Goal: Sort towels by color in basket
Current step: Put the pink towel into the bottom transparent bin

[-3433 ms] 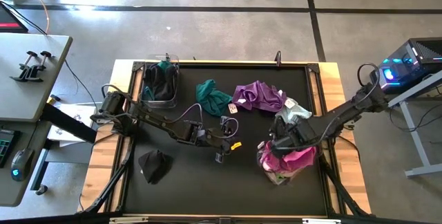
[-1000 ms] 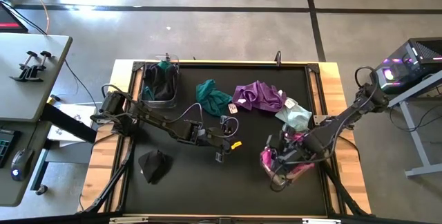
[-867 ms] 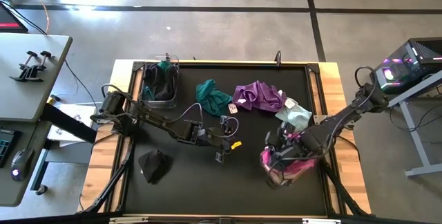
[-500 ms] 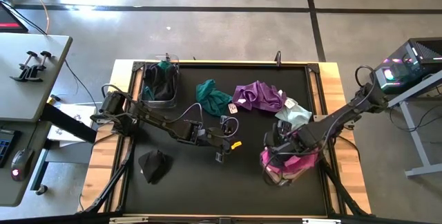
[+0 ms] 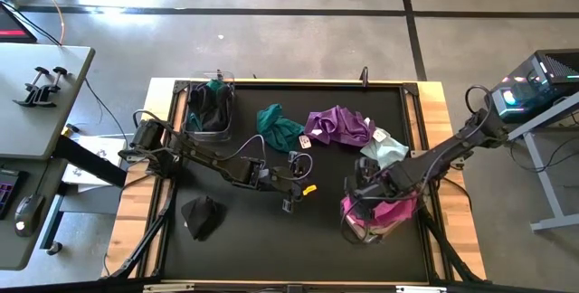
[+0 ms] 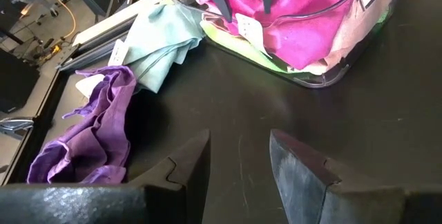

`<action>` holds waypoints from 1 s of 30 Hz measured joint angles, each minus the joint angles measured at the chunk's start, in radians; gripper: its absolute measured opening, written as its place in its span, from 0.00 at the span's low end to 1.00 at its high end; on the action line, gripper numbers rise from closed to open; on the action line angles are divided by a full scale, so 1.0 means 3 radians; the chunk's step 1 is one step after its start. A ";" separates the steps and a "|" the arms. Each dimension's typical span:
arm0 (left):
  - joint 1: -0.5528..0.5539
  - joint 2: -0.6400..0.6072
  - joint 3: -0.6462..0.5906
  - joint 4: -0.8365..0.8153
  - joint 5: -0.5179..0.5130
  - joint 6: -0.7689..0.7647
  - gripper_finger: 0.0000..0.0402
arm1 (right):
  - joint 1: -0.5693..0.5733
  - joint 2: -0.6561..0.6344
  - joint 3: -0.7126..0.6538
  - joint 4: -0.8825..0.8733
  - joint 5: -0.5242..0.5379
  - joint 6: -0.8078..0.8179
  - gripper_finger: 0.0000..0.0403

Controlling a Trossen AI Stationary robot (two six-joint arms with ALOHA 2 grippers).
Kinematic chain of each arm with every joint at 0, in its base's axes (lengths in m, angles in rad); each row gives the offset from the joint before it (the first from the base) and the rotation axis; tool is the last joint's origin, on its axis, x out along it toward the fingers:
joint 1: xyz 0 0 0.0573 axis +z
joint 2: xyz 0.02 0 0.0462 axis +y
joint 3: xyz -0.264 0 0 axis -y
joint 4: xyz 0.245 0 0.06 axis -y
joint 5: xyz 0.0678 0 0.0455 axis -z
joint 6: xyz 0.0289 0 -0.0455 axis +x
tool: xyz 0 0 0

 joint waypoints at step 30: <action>0.0001 0.0001 0.0000 -0.0067 0.0000 -0.0057 0.34 | 0.0599 0.0169 0.0538 -0.0907 0.0043 0.1120 0.01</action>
